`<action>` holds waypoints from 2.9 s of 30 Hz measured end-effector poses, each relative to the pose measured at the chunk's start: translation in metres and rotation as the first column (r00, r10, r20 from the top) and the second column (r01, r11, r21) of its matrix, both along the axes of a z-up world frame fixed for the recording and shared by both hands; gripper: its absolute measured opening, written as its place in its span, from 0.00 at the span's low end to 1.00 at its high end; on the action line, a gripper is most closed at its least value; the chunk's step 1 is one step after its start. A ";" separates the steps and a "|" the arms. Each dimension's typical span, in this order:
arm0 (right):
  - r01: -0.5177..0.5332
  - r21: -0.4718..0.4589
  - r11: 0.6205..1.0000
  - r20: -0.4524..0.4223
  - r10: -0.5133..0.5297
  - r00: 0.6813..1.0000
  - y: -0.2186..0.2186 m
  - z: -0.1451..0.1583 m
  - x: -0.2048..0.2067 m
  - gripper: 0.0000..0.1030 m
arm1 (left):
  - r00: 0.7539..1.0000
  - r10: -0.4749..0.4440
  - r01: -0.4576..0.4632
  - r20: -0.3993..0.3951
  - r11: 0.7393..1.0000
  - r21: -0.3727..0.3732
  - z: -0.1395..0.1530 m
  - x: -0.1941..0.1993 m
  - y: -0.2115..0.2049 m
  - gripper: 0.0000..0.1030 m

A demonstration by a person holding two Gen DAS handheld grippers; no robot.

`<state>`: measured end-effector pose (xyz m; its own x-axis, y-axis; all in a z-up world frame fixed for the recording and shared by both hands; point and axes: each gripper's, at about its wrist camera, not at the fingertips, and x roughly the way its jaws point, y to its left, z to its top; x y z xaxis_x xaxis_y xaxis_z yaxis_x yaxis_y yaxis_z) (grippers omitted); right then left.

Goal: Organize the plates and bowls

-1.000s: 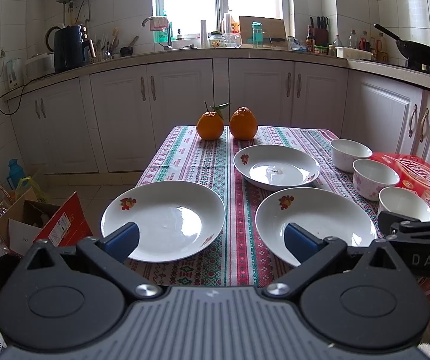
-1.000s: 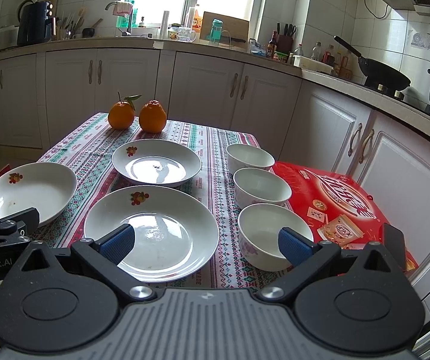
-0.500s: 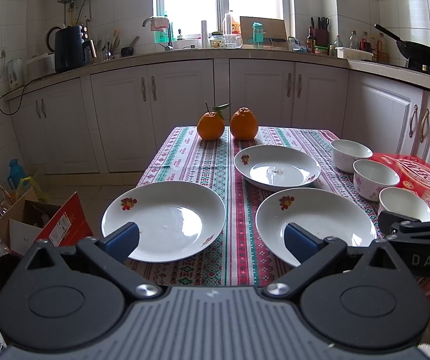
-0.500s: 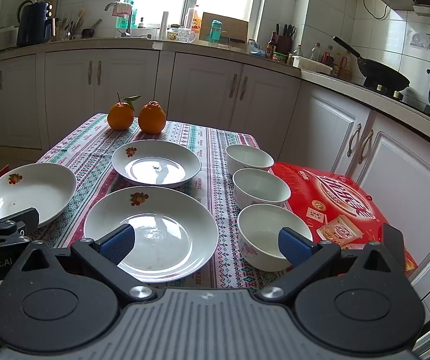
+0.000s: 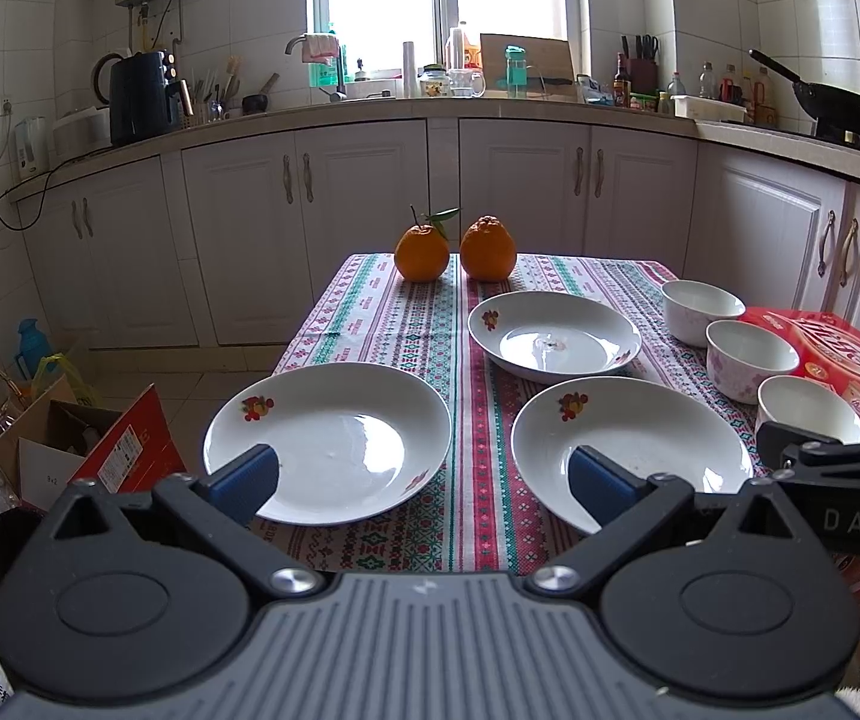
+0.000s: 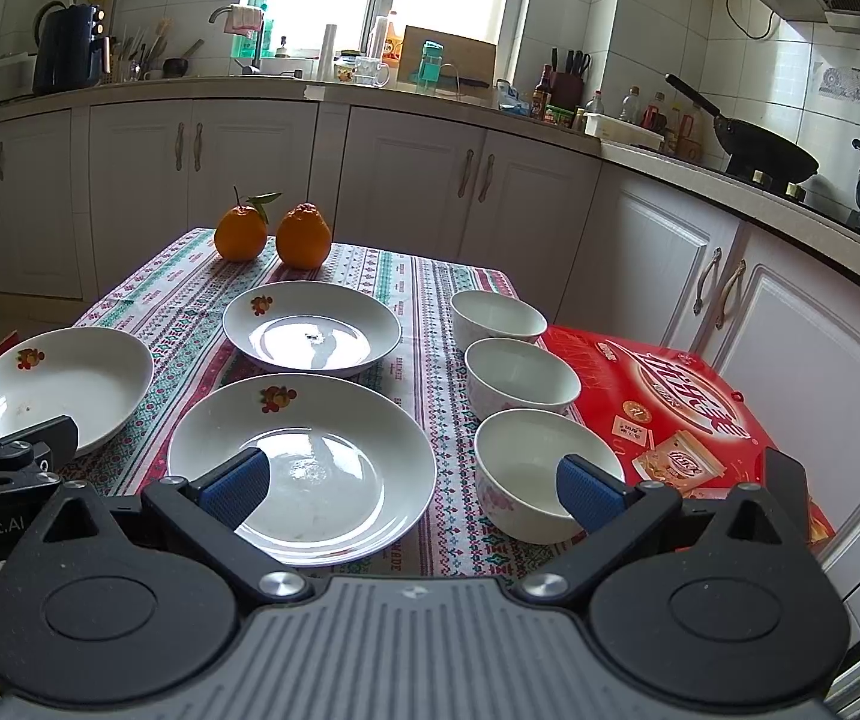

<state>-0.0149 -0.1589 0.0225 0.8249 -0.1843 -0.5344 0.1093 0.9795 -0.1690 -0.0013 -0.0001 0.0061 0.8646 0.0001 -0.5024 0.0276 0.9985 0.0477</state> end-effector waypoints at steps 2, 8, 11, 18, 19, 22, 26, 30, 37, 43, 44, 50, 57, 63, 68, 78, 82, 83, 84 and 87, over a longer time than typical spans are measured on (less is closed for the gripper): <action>0.000 0.000 1.000 -0.001 0.000 1.000 0.000 0.000 0.000 1.00 | 1.000 -0.001 0.001 -0.001 1.000 0.000 0.000 0.000 0.000 0.99; 0.000 0.000 1.000 -0.001 0.000 1.000 0.000 0.000 0.000 1.00 | 1.000 0.000 0.000 0.001 1.000 0.001 0.000 0.000 0.001 0.99; 0.000 0.001 1.000 -0.001 0.000 1.000 0.000 0.000 0.000 1.00 | 1.000 0.001 -0.001 0.000 1.000 0.001 -0.001 0.000 0.001 0.99; -0.002 0.001 1.000 -0.010 0.002 1.000 0.000 -0.001 0.005 1.00 | 1.000 0.004 -0.004 -0.006 1.000 0.006 -0.002 0.003 0.001 0.99; -0.004 0.000 1.000 -0.011 0.004 1.000 0.001 -0.002 0.006 1.00 | 1.000 0.004 -0.004 -0.008 1.000 0.005 -0.003 0.004 0.001 0.99; -0.019 -0.004 1.000 -0.014 0.019 1.000 0.001 -0.002 0.012 1.00 | 1.000 -0.004 0.004 -0.010 1.000 0.002 -0.004 0.008 0.003 0.99; -0.057 -0.005 0.998 -0.020 0.057 0.998 0.003 0.001 0.026 1.00 | 1.000 -0.013 0.013 -0.006 1.000 0.005 -0.004 0.016 0.007 0.99; -0.104 -0.006 0.995 -0.022 0.104 0.994 0.008 0.003 0.042 1.00 | 1.000 -0.015 0.015 -0.015 1.000 -0.001 -0.004 0.027 0.015 0.99; -0.180 0.057 0.982 -0.042 0.183 0.982 0.014 0.008 0.078 1.00 | 0.999 -0.053 0.053 0.002 0.999 -0.002 -0.007 0.040 0.036 0.99; -0.262 0.103 0.960 -0.071 0.270 0.960 0.035 0.013 0.118 1.00 | 0.998 -0.036 0.033 0.043 0.997 0.071 -0.015 0.045 0.064 0.99; -0.273 0.107 0.956 -0.078 0.282 0.956 0.039 0.013 0.125 1.00 | 0.999 -0.030 0.028 0.032 0.997 0.067 -0.016 0.047 0.070 0.99; -0.396 0.242 0.886 -0.101 0.429 0.898 0.062 0.010 0.159 1.00 | 0.996 -0.081 0.080 -0.035 0.996 -0.025 -0.029 0.056 0.107 0.99; -0.478 0.366 0.799 -0.177 0.564 0.807 0.080 -0.011 0.205 1.00 | 0.977 -0.185 0.181 -0.103 0.982 -0.051 -0.048 0.058 0.118 0.99; -0.557 0.388 0.734 -0.248 0.665 0.704 0.098 -0.024 0.236 1.00 | 0.964 -0.220 0.217 -0.149 0.975 -0.034 -0.061 0.065 0.119 0.99; -0.602 0.422 0.678 -0.317 0.732 0.603 0.114 -0.034 0.261 1.00 | 0.956 -0.231 0.230 -0.180 0.973 -0.026 -0.070 0.076 0.120 0.99; -0.656 0.453 0.603 -0.431 0.793 0.431 0.144 -0.065 0.301 0.81 | 0.936 -0.285 0.282 -0.208 0.958 -0.045 -0.077 0.089 0.119 0.99; -0.661 0.473 0.583 -0.449 0.805 0.389 0.150 -0.075 0.305 0.74 | 0.928 -0.303 0.299 -0.216 0.953 -0.051 -0.078 0.092 0.123 0.99; -0.661 0.479 0.578 -0.449 0.808 0.381 0.151 -0.076 0.305 0.74 | 0.927 -0.306 0.302 -0.216 0.952 -0.051 -0.079 0.092 0.122 0.99; -0.661 0.485 0.573 -0.449 0.811 0.375 0.151 -0.077 0.306 0.73 | 0.926 -0.310 0.306 -0.216 0.951 -0.049 -0.079 0.093 0.123 0.99; -0.654 0.508 0.561 -0.440 0.821 0.363 0.152 -0.079 0.311 0.70 | 0.921 -0.318 0.317 -0.223 0.947 -0.043 -0.080 0.098 0.124 0.99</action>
<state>0.2958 -0.0073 -0.0562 0.0656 0.5190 -0.8522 -0.7130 0.6219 0.3239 0.0969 0.1237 -0.0736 0.6838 -0.2600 -0.6818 0.3526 0.9358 -0.0031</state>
